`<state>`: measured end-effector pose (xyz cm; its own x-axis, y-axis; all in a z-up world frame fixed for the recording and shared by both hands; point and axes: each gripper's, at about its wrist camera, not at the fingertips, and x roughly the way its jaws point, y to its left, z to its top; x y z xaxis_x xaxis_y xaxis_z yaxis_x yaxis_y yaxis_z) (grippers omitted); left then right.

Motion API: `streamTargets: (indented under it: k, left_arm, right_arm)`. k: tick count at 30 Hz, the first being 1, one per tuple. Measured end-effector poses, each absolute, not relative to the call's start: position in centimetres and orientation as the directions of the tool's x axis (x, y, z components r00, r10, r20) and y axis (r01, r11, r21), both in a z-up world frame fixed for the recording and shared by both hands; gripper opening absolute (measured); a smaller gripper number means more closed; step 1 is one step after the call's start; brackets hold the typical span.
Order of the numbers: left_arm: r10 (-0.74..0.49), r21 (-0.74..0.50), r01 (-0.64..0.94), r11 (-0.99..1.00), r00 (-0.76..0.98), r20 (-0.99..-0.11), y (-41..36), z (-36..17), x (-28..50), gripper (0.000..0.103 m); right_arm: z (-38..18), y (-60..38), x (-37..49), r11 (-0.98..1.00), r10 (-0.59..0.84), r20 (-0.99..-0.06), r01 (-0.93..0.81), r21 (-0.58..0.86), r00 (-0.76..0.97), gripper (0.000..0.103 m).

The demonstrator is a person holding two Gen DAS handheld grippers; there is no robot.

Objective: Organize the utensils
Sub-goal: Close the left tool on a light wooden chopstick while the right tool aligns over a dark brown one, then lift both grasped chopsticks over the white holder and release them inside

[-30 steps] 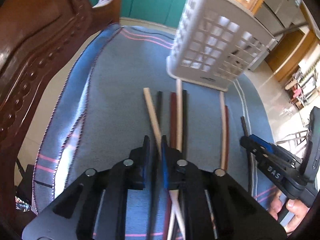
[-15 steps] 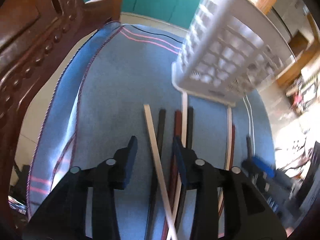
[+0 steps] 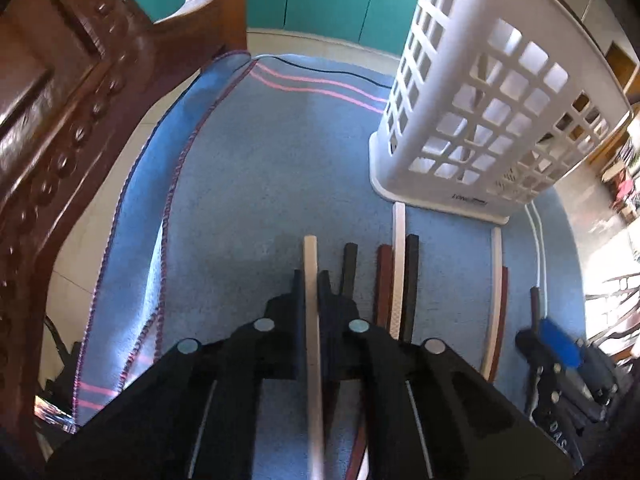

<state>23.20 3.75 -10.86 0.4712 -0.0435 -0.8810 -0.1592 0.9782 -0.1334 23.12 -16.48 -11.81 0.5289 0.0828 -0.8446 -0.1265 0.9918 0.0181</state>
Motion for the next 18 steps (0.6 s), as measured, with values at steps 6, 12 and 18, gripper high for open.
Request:
streamTargets:
  k: [6,12,18]
  left_arm:
    - [-0.133,-0.259,-0.19,0.947,0.504,-0.853,4.9,-9.8,22.5,0.007]
    - [-0.116,-0.269,-0.139,0.953,0.653,-0.748,5.3,-4.1,19.3,0.007]
    - [-0.122,-0.272,-0.048,0.961,0.811,-0.573,4.1,4.5,14.1,0.007]
  right_arm:
    - [-11.7,-15.9,24.0,0.983,0.145,-0.845,-0.17,0.066,0.514,0.008]
    - [-7.5,-17.4,22.4,0.958,0.282,-0.764,-0.216,0.19,0.581,0.007]
    - [-1.0,-19.2,19.2,0.92,0.392,-0.618,-0.298,0.256,0.682,0.007]
